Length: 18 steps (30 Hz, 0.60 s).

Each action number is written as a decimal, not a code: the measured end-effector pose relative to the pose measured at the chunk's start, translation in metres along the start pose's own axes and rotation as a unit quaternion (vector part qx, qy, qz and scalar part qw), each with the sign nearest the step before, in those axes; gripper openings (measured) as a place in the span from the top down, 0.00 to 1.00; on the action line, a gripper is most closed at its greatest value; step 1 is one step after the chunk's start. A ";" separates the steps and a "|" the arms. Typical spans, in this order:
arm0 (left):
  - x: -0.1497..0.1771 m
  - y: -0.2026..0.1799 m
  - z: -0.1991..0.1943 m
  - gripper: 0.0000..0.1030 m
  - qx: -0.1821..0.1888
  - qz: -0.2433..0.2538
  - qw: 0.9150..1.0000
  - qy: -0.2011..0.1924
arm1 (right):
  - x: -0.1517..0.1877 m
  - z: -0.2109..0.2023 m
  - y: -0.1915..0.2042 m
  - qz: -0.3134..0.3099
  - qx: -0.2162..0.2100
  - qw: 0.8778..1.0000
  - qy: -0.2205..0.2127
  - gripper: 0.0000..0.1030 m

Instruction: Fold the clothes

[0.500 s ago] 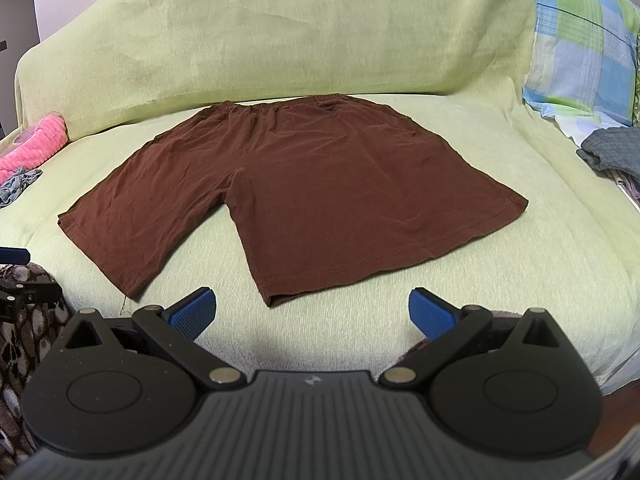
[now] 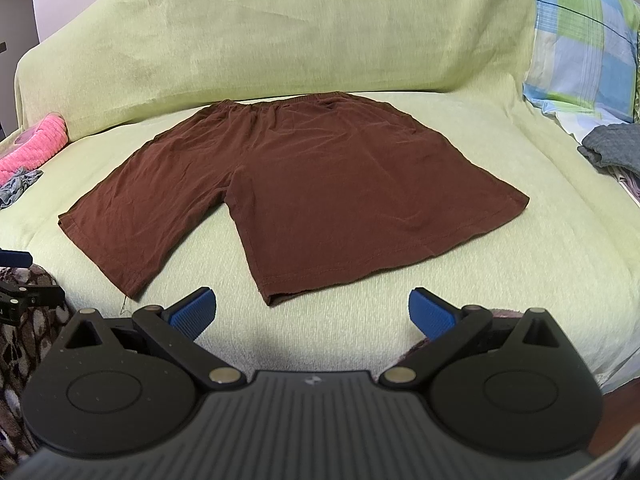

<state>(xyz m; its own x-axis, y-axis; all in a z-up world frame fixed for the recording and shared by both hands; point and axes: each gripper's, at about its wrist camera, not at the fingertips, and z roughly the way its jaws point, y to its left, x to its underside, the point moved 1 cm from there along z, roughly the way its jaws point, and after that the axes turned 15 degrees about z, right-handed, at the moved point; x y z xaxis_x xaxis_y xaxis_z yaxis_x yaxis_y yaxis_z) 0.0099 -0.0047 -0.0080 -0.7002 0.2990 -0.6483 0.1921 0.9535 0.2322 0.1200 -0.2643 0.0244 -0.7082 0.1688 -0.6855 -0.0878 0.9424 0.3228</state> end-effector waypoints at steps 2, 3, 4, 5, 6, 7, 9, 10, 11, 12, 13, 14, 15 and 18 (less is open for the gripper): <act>0.000 0.000 0.000 0.01 -0.001 0.002 1.000 -0.001 | 0.000 0.000 0.000 0.000 0.000 1.000 0.000 0.01; 0.000 0.000 0.000 0.01 -0.002 0.003 1.000 -0.001 | 0.001 0.000 0.000 0.000 0.000 1.000 -0.001 0.01; 0.000 0.000 0.000 0.01 -0.002 0.004 1.000 -0.001 | 0.001 0.000 0.000 0.000 0.000 1.000 -0.001 0.01; 0.001 0.001 0.000 0.01 -0.002 0.004 1.000 -0.002 | 0.001 0.001 0.000 0.000 0.000 1.000 -0.001 0.01; 0.001 0.001 0.000 0.01 -0.003 0.005 1.000 -0.002 | 0.001 0.001 0.000 0.000 0.000 1.000 -0.001 0.01; 0.001 0.001 0.000 0.01 -0.003 0.005 1.000 -0.002 | 0.001 0.001 0.000 -0.001 0.001 1.000 -0.002 0.01; 0.001 0.001 0.001 0.01 -0.004 0.006 1.000 -0.004 | 0.001 0.000 0.000 -0.001 0.000 1.000 -0.002 0.01; 0.000 -0.003 0.000 0.01 -0.006 0.006 1.000 -0.003 | 0.001 0.000 0.000 -0.001 0.001 1.000 -0.002 0.01; -0.002 -0.007 -0.001 0.01 -0.007 0.006 1.000 -0.003 | 0.001 0.000 0.000 -0.001 0.001 1.000 -0.002 0.01; -0.002 -0.007 -0.002 0.01 -0.007 0.006 1.000 -0.003 | 0.001 0.000 0.000 -0.002 0.001 1.000 -0.002 0.01; -0.002 -0.007 -0.002 0.01 -0.008 0.007 1.000 -0.004 | 0.001 0.000 0.000 -0.002 0.001 1.000 -0.003 0.01; -0.002 -0.008 -0.002 0.01 -0.008 0.007 1.000 -0.005 | 0.001 0.000 0.000 -0.002 0.002 1.000 -0.003 0.01; -0.002 -0.008 -0.002 0.01 -0.008 0.007 1.000 -0.005 | 0.001 0.000 0.001 -0.002 0.002 1.000 -0.003 0.01; -0.002 -0.008 -0.003 0.01 -0.009 0.007 1.000 -0.007 | 0.002 -0.001 0.001 -0.003 0.003 1.000 -0.005 0.01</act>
<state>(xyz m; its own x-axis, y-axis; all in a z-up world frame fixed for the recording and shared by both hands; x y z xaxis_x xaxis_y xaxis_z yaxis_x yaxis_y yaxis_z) 0.0075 -0.0131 -0.0061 -0.6885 0.3121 -0.6546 0.1883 0.9486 0.2542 0.1175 -0.2637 0.0242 -0.7008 0.1657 -0.6939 -0.0877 0.9452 0.3144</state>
